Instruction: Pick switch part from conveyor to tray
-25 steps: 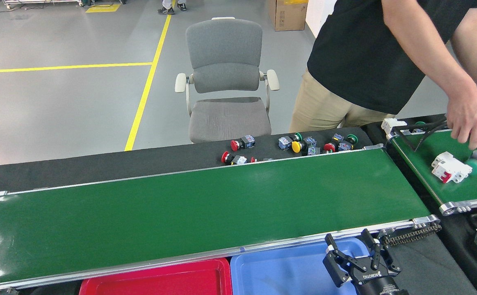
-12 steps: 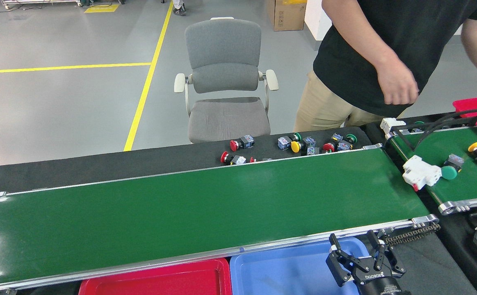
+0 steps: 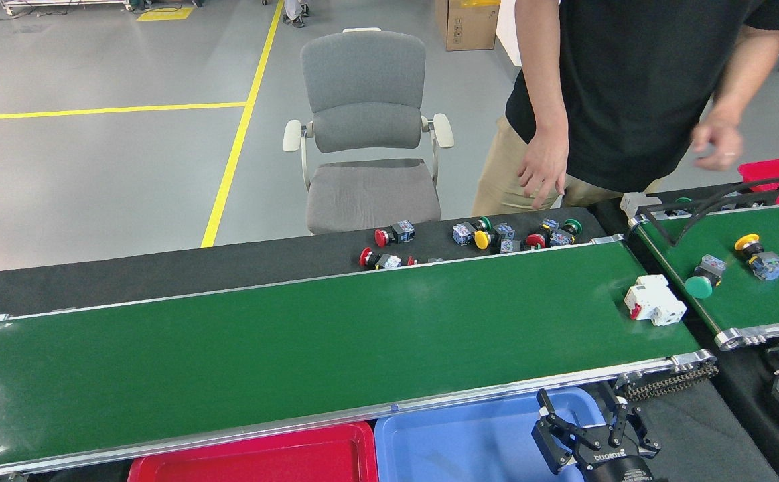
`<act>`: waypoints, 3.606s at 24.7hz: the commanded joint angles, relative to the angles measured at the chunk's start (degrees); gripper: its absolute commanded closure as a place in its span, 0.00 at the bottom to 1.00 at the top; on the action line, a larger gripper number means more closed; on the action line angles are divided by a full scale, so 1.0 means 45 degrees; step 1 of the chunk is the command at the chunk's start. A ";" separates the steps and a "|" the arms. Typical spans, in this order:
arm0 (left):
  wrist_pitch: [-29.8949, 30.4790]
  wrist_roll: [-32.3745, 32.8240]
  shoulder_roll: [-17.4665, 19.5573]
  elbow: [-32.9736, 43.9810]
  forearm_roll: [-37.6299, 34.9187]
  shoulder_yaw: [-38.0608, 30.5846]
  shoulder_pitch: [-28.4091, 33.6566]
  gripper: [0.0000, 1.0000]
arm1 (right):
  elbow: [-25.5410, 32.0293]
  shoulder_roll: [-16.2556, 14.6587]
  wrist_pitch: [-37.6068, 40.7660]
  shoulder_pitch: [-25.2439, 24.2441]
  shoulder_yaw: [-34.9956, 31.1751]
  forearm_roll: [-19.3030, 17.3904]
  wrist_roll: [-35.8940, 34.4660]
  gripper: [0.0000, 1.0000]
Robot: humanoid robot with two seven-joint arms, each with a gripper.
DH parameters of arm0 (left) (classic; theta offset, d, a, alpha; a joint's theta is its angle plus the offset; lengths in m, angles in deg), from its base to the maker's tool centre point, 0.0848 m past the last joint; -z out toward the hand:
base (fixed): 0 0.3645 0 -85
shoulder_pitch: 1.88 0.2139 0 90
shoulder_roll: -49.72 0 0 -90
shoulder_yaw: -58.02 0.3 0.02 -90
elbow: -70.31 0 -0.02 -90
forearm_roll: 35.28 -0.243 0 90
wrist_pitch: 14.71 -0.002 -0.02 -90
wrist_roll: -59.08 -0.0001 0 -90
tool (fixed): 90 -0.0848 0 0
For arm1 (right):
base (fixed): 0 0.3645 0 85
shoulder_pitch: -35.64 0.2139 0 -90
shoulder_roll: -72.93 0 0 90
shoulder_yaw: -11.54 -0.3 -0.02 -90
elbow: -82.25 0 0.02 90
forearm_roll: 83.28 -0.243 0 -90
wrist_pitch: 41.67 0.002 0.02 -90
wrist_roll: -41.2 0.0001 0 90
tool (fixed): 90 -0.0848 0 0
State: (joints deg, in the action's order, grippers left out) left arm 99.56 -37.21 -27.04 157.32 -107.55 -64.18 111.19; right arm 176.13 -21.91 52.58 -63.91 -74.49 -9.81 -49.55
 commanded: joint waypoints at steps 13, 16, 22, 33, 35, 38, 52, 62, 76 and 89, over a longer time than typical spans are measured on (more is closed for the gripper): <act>0.0036 -0.0108 0.0142 0.0078 0.0023 -0.0109 -0.0010 0.00 | -0.1956 -0.0603 -0.0594 0.2218 -0.0393 0.0042 0.0069 0.02; 0.0036 -0.0108 0.0162 0.0097 0.0023 -0.0090 -0.0029 0.00 | -0.2835 -0.0662 -0.0594 0.2902 -0.0393 0.0003 0.0089 0.02; 0.0055 -0.0108 0.0201 0.0078 0.0004 -0.0070 -0.0010 0.00 | -0.4124 -0.0681 -0.0555 0.3976 -0.0432 -0.0076 0.0108 0.02; 0.0055 -0.0108 0.0220 0.0097 0.0004 0.0028 -0.0107 0.00 | -0.5765 -0.0486 -0.0594 0.5363 -0.0256 -0.0076 0.0108 0.02; 0.0055 -0.0108 0.0240 0.0097 -0.0016 0.0067 -0.0166 0.00 | -0.5960 -0.0193 -0.0594 0.5616 -0.0198 -0.0037 0.0108 0.02; 0.0055 -0.0108 0.0240 0.0097 -0.0016 0.0086 -0.0205 0.00 | -0.6643 0.0100 -0.0848 0.6300 0.0290 -0.0017 0.0108 0.02; 0.0055 -0.0108 0.0240 0.0156 -0.0016 0.0086 -0.0225 0.00 | -0.8070 0.0217 -0.1219 0.7472 0.2127 -0.0193 -0.0087 0.99; 0.0036 -0.0108 0.0181 0.0117 -0.0016 -0.0246 -0.0010 0.00 | -0.3910 -0.0349 0.2335 0.5480 0.2049 -0.0388 -0.1122 0.99; 0.0055 -0.0108 0.0201 0.0117 0.0004 -0.0226 -0.0010 0.00 | -0.0882 -0.1736 0.8136 0.0461 0.0115 -0.1072 -0.1728 0.00; 0.0075 -0.0108 0.0220 0.0234 0.0004 -0.0089 -0.0029 0.00 | -0.0746 0.1038 -0.0516 0.0910 0.0447 0.0803 -0.0790 0.01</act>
State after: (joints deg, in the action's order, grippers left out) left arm 99.69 -37.22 -26.80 157.67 -107.58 -64.41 111.20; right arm 171.81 -17.47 51.89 -60.95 -72.45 -6.27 -54.11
